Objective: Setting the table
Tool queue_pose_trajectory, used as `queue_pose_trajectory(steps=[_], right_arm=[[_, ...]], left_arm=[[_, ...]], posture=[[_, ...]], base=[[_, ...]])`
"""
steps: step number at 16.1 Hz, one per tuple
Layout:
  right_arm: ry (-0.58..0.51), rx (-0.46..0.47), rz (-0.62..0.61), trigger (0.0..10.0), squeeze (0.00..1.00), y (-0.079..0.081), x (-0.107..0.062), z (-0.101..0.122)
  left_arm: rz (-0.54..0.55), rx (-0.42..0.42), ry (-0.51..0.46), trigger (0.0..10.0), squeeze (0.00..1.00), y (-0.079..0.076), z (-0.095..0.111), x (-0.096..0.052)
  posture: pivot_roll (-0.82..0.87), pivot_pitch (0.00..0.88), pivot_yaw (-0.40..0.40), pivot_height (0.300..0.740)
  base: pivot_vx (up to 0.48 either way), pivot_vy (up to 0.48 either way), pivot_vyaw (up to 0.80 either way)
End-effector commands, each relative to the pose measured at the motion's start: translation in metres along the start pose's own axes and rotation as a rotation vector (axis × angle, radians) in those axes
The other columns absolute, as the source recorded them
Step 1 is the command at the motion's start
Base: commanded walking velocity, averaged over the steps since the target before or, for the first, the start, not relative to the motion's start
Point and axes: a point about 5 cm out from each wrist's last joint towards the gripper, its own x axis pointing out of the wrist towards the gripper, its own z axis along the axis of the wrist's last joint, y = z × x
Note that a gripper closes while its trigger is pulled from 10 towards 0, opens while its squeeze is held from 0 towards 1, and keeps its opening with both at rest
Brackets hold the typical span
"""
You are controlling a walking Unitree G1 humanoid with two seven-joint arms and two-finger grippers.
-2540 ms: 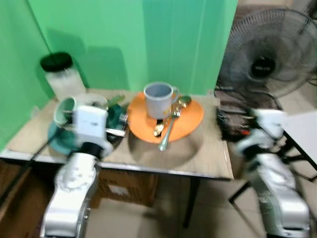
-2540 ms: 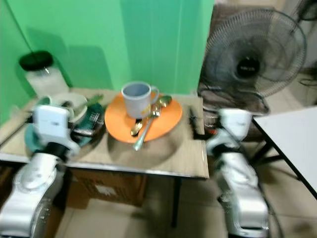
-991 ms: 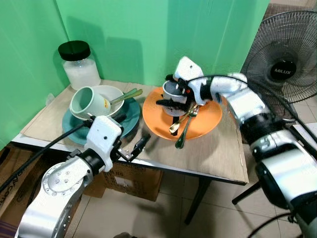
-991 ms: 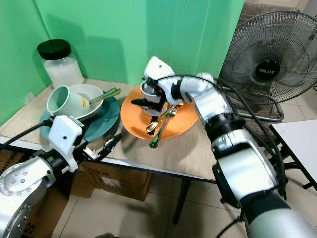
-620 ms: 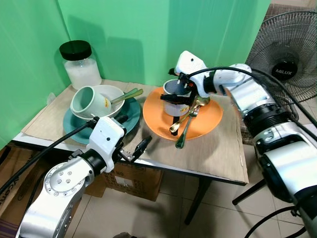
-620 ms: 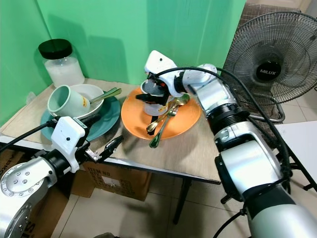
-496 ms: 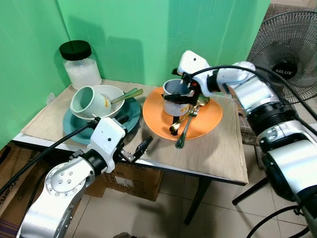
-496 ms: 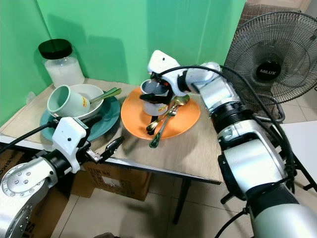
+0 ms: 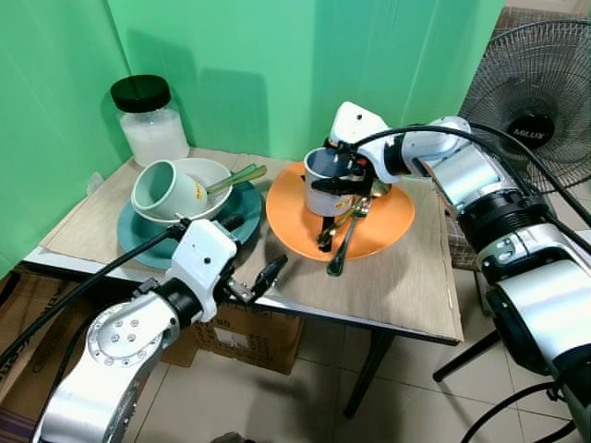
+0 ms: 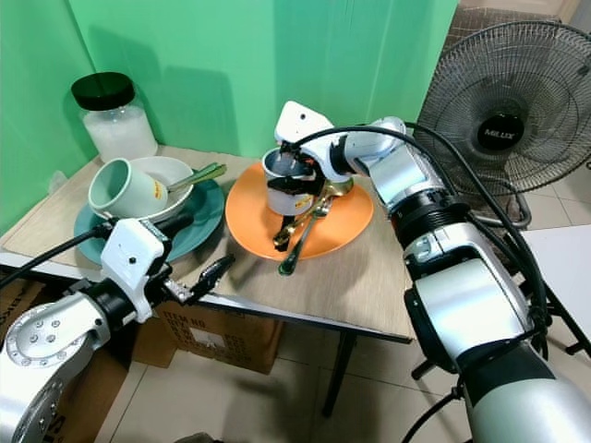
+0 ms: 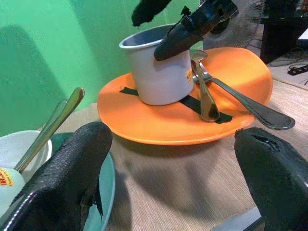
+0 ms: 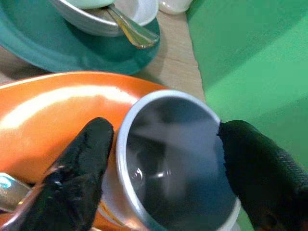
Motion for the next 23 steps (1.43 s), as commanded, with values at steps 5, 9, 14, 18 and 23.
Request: queue_pose_trajectory(steps=[5, 9, 14, 18, 23], right_arm=[[0.072, -0.005, -0.006, 0.0, 0.00, -0.0021, -0.0013, -0.0050], [0.069, 0.005, -0.018, 0.0, 0.00, -0.0019, -0.0005, -0.0048], [0.046, -0.003, 0.008, 0.0, 0.00, -0.0004, -0.0015, 0.0001], [0.056, -0.012, 0.040, 0.0, 0.00, 0.0024, -0.0025, -0.0015], [0.067, -0.012, 0.055, 0.0, 0.00, 0.0045, -0.0036, -0.0043]], left_arm=[[-0.022, 0.016, -0.018, 10.0, 0.00, -0.0028, 0.0044, 0.0020], [-0.034, 0.023, -0.024, 10.0, 0.00, -0.0042, 0.0056, 0.0030], [-0.041, 0.032, -0.023, 10.0, 0.00, -0.0050, 0.0055, 0.0030], [-0.052, 0.043, -0.024, 10.0, 0.00, -0.0057, 0.0053, 0.0039], [-0.066, 0.051, -0.017, 10.0, 0.00, -0.0073, 0.0034, 0.0039]], posture=[[-0.04, 0.020, 0.007, 0.740], [-0.04, 0.008, 0.007, 0.740], [-0.04, 0.000, 0.010, 0.740], [-0.04, 0.000, 0.013, 0.740], [-0.04, 0.000, 0.015, 0.740]], base=[[0.000, 0.000, 0.00], [0.000, 0.000, 0.00], [0.000, 0.000, 0.00], [0.000, 0.000, 0.00], [0.000, 0.000, 0.00]])
